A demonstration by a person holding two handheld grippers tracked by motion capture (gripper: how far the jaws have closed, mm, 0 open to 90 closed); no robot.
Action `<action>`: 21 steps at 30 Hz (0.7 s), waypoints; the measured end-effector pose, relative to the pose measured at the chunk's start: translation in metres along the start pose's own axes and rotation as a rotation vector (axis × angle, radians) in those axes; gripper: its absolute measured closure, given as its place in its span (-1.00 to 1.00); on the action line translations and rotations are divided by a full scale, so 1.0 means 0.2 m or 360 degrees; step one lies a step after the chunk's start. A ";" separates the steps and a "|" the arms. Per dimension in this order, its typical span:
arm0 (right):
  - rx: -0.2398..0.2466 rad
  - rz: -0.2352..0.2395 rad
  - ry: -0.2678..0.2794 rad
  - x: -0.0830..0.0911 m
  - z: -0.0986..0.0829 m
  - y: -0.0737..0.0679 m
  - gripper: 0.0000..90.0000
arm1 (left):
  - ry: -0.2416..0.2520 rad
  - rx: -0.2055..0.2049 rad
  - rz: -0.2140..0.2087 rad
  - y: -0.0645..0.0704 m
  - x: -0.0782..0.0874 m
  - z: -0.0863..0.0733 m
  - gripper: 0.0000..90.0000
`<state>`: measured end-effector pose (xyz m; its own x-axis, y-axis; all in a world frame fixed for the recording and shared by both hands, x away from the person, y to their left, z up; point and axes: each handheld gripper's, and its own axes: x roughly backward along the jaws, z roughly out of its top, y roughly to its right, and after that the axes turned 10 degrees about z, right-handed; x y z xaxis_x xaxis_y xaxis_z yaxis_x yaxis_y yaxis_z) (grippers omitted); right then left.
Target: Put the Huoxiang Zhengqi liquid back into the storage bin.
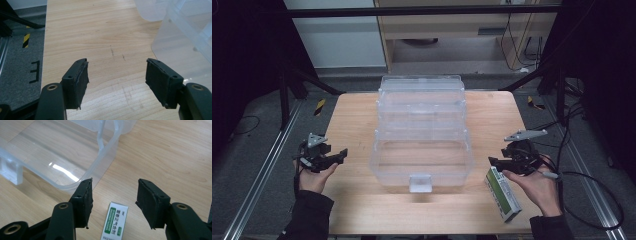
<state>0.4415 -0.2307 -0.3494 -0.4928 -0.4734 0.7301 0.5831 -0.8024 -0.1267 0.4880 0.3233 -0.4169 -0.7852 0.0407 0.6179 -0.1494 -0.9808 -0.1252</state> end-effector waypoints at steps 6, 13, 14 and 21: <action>-0.0024 0.0007 -0.0048 0.04 -0.04 0.00 0.00 | -0.0003 0.0012 0.0032 -0.02 0.00 0.00 -0.26; -0.0057 0.0008 -0.0122 0.05 -0.07 -0.01 -0.01 | -0.0012 0.0023 0.0055 -0.04 0.00 -0.01 -0.26; -0.0057 0.0006 -0.0139 0.05 -0.08 -0.01 -0.01 | -0.0014 0.0024 0.0058 -0.04 0.00 -0.01 -0.26; -0.0085 0.0026 -0.0231 0.02 -0.09 -0.02 0.01 | -0.0030 0.0011 0.0060 -0.04 -0.01 -0.02 -0.26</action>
<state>0.4246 -0.2368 -0.3581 -0.3826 -0.4318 0.8168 0.5531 -0.8152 -0.1719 0.4888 0.3319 -0.4198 -0.7787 0.0003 0.6274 -0.1157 -0.9829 -0.1432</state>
